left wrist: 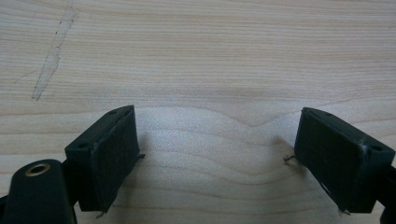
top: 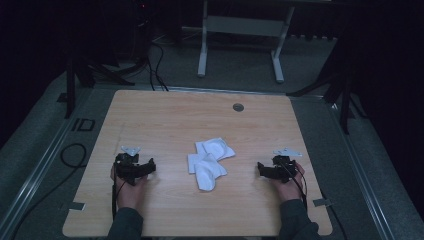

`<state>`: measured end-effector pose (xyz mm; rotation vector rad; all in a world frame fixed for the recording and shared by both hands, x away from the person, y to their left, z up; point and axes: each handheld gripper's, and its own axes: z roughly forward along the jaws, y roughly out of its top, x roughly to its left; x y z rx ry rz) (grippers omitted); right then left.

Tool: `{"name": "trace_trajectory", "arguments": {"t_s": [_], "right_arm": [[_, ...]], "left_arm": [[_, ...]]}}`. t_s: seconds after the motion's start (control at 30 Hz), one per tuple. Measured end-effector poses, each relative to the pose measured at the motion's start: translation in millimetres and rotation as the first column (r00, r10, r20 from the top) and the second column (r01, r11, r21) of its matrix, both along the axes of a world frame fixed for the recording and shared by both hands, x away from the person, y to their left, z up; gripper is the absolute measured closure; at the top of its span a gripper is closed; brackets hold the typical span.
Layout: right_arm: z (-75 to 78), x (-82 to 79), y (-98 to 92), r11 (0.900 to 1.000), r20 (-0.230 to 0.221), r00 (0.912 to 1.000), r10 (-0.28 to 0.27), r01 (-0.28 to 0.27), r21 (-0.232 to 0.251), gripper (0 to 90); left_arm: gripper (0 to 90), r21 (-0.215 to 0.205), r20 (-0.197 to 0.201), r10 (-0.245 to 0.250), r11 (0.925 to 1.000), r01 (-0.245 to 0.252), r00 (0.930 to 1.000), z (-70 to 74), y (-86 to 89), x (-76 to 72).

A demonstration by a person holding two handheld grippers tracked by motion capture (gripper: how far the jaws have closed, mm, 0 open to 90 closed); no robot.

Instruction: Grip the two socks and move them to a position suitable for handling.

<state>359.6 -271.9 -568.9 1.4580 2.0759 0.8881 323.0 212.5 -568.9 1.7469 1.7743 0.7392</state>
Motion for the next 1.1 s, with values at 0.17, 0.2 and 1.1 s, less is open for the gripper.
{"name": "trace_trajectory", "arguments": {"t_s": [0.17, 0.2, 1.1], "right_arm": [[0.0, 0.0, 0.0, 1.0, 0.0, 1.0, 0.0, 0.0, 0.0, 11.5], [0.0, 0.0, 0.0, 1.0, 0.0, 1.0, 0.0, 0.0, 0.0, 11.5], [21.3, -20.8, 18.4, 0.989, 0.006, 0.9893, 0.146, -0.145, -0.03, 58.5]], "left_arm": [[13.5, 0.0, 0.0, 0.0, 1.0, 0.0, 1.0, 0.0, 0.0, 0.0], [13.5, 0.0, 0.001, -0.001, 1.0, 0.001, 1.0, 0.0, 0.0, 0.0], [13.9, 0.0, 0.001, -0.003, 1.0, 0.003, 1.0, 0.0, -0.1, -0.2]]}}
